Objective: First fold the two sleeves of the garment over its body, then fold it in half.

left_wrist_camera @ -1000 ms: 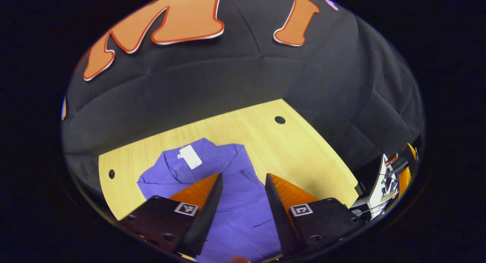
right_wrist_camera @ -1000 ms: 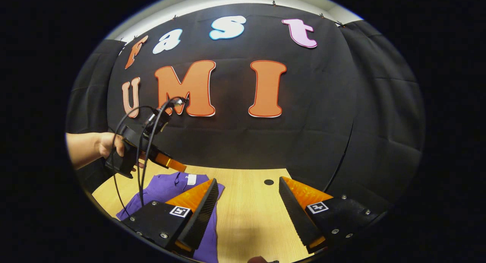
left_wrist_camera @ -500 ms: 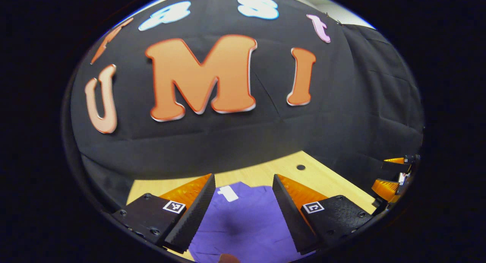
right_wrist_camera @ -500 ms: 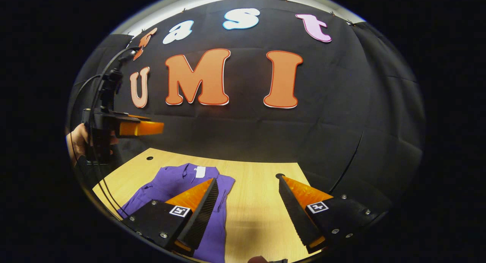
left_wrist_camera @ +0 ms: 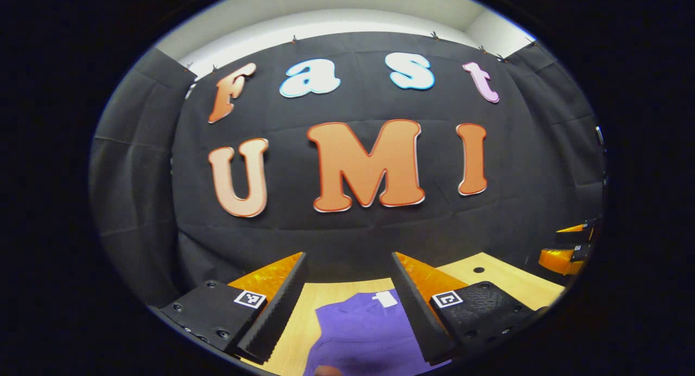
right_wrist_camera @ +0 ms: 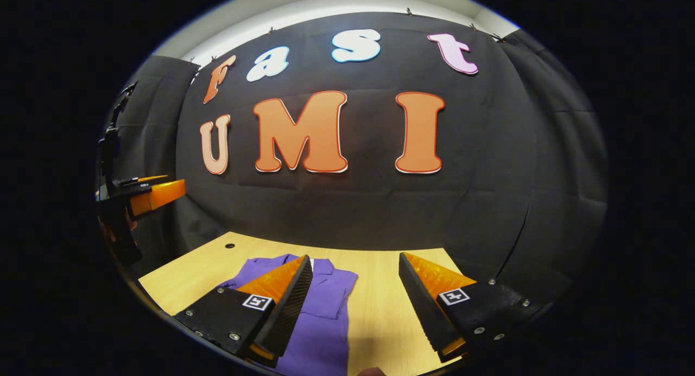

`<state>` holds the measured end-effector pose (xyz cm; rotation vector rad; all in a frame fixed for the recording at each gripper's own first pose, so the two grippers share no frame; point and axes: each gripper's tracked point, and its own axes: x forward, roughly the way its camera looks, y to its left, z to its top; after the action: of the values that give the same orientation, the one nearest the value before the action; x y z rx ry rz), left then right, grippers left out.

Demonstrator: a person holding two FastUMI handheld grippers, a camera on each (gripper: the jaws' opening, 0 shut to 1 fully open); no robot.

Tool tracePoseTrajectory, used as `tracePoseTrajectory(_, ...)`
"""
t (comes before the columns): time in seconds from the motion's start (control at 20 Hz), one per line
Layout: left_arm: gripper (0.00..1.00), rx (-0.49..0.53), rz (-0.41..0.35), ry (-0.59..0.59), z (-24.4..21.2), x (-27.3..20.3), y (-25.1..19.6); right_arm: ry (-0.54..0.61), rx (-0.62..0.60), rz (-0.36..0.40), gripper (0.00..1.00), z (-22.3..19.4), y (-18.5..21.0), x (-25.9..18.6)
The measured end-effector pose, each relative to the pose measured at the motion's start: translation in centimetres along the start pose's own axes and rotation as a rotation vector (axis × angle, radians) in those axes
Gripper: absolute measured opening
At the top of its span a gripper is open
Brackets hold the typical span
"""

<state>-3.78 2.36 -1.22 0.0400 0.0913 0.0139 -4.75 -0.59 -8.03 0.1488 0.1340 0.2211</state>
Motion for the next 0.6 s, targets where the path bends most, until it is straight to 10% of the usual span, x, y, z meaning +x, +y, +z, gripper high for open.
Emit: tracePoseTrajectory(0.6, 0.95, 0.044, -0.035, 0.279, -14.1, -8.4, 5.7, 0.383, -0.014, -0.025, 0.95, -14.2, 4.8, -5.8)
